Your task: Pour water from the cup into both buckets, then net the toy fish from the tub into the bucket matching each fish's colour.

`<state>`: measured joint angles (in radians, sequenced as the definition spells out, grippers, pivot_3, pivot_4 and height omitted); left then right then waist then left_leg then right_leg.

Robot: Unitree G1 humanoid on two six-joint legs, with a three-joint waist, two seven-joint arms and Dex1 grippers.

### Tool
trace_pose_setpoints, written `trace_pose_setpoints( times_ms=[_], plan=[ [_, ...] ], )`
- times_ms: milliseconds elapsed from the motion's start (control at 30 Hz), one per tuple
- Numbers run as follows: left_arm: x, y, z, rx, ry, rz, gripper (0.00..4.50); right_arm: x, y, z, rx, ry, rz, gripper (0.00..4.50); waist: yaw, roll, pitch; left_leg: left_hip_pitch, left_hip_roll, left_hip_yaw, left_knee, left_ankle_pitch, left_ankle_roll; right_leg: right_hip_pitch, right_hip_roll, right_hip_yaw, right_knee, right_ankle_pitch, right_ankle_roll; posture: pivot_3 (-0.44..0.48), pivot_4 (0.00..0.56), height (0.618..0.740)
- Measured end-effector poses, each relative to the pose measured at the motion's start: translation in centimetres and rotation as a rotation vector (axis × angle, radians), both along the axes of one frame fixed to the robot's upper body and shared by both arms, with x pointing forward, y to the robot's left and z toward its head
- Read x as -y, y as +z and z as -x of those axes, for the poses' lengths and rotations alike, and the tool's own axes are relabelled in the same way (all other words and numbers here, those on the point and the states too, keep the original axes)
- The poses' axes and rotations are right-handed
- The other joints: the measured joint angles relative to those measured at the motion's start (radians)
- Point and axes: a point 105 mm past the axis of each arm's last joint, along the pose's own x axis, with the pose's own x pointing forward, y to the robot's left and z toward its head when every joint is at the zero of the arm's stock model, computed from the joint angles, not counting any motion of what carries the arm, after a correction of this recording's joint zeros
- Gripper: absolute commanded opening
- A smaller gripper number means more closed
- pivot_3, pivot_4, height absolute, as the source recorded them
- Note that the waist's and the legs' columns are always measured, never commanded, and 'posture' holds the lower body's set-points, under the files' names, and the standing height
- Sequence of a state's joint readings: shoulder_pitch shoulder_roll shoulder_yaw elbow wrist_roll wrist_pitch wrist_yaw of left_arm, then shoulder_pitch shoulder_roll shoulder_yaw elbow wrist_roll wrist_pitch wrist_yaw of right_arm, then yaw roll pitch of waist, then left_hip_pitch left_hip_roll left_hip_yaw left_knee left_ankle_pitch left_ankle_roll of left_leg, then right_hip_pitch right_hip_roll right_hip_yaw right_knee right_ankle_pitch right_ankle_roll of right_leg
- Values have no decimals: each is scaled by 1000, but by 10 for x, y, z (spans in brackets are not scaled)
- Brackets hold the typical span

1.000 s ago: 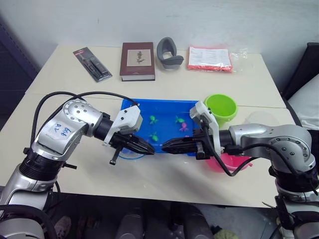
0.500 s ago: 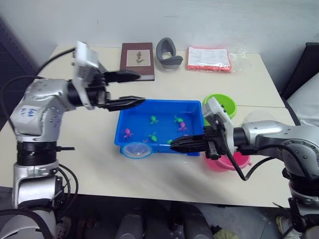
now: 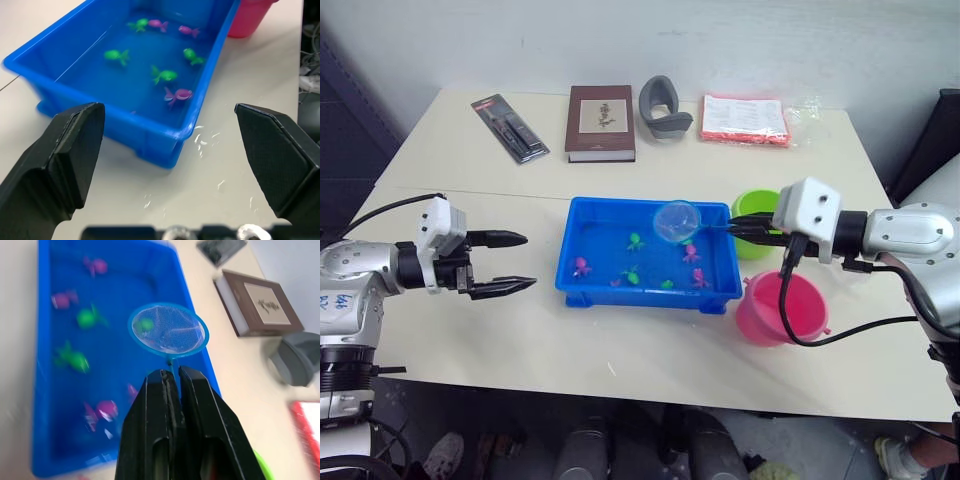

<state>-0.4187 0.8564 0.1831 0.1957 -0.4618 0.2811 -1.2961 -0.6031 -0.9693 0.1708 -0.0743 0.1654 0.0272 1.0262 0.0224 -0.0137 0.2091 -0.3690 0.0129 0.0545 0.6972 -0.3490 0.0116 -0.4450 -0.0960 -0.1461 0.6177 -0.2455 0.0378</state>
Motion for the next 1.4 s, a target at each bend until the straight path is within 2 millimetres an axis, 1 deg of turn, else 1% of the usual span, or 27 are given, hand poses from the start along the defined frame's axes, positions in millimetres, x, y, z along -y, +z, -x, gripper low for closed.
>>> trace_pose_setpoints(
  times_ms=[133,267,367,433,567,733,900,1133,1267,1400],
  plan=[
    [0,-5,-1,-10,19,5,4459,8,-8,-9,107,50,176,0,-8,0,0,2,1,4,0,0,0,0,0,3,1,0,0,0,150,740],
    [5,-15,0,-55,0,-18,4459,15,-11,-15,133,77,275,0,-11,0,0,3,1,7,0,0,0,-1,1,5,2,0,0,0,150,740],
    [14,-10,-5,-42,-32,-27,4459,17,-10,-21,155,84,361,0,-13,0,0,3,1,8,1,0,0,-1,1,6,2,1,-1,0,150,740],
    [17,-7,-7,-33,-46,-30,4459,20,-13,-23,160,93,403,0,-14,0,0,3,1,9,1,0,0,-1,1,6,2,1,-1,0,150,740],
    [23,-11,-8,-42,-61,-19,4459,14,-17,-27,198,139,467,0,-22,0,0,4,1,9,1,0,0,-1,1,8,3,1,0,0,150,740],
    [24,-11,-9,-36,-56,-13,4459,13,-24,-26,205,188,529,0,-21,0,0,4,1,9,1,0,0,-1,0,8,3,1,0,0,150,740],
    [26,-9,-11,-26,-50,-7,4459,11,-25,-28,215,221,607,0,-20,0,0,4,1,9,1,0,0,-1,0,8,3,2,0,0,150,740],
    [26,-6,-12,-12,-36,-1,4459,13,-28,-30,180,227,687,0,-5,0,0,4,0,9,2,-1,1,-1,0,9,3,2,0,0,150,740],
    [23,-5,-13,-5,-18,5,4459,10,-34,-24,116,251,707,0,5,0,0,3,0,9,3,-1,2,-1,0,8,2,2,0,0,150,740],
    [23,-4,-13,4,-12,6,4459,8,-40,-16,19,259,678,0,6,0,0,3,-1,9,3,-2,3,-1,-1,8,2,2,1,0,150,740]
  ],
)
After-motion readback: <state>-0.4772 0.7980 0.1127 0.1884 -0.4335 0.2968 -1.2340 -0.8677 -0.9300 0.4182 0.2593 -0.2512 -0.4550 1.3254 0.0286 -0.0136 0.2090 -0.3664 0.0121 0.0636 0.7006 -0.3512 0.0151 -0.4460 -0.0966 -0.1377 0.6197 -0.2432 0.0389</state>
